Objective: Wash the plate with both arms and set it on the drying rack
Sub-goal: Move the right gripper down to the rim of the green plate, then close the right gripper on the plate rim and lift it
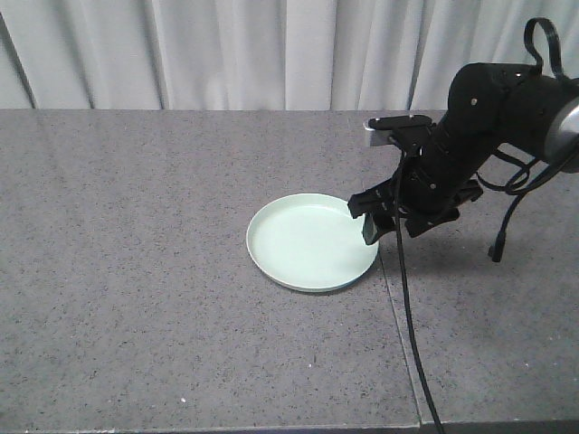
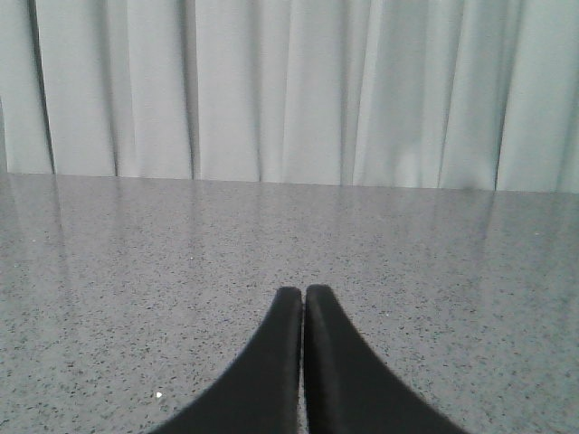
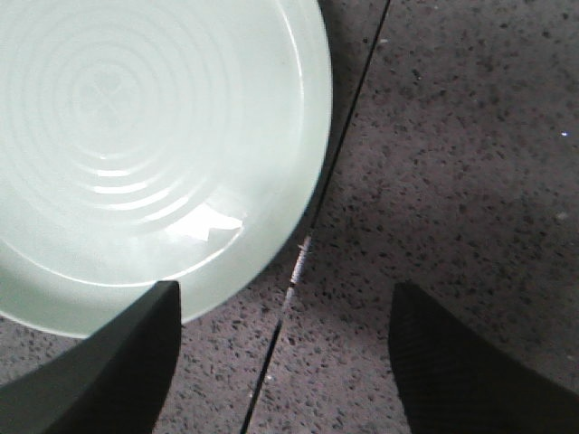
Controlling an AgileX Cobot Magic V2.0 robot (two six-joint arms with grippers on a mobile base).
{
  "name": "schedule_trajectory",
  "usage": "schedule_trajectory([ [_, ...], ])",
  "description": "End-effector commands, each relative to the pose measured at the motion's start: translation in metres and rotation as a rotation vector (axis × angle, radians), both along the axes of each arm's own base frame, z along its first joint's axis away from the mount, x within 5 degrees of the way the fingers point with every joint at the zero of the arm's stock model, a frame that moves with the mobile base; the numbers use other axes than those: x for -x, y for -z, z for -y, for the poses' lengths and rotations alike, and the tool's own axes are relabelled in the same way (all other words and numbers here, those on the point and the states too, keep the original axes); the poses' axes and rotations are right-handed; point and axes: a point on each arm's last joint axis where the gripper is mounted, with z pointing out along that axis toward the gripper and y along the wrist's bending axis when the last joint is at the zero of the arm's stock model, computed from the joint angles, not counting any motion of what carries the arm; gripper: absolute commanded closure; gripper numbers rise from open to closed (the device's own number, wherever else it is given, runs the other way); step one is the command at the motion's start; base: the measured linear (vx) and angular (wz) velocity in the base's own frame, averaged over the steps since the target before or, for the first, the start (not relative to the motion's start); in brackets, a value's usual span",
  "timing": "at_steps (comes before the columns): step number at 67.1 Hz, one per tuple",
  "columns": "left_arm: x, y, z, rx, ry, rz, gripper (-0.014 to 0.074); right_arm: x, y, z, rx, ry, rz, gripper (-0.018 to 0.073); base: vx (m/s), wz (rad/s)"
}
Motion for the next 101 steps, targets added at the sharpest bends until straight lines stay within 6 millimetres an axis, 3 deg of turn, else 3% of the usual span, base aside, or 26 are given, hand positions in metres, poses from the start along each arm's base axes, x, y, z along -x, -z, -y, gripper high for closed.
schedule_trajectory([
  [1,0.003,-0.017,0.0,0.003,0.007,0.118,0.0603,-0.003,-0.024,-0.004,-0.062,0.005,0.087,0.0103,0.0,0.0],
  [55,0.003,-0.017,0.0,0.003,0.007,0.118,0.0603,-0.026,0.016,-0.013,-0.111,0.044,0.072,0.0216,0.0,0.0],
  [66,0.003,-0.017,0.0,0.003,0.007,0.118,0.0603,-0.027,0.021,-0.013,-0.108,0.045,0.063,0.0314,0.0,0.0],
  [84,0.003,-0.017,0.0,0.003,0.007,0.118,0.0603,-0.028,0.022,-0.013,-0.106,0.046,0.061,0.0575,0.0,0.0],
  [101,0.003,-0.017,0.0,0.003,0.007,0.118,0.0603,-0.029,0.02,-0.013,-0.118,0.055,0.074,0.0563,0.0,0.0],
])
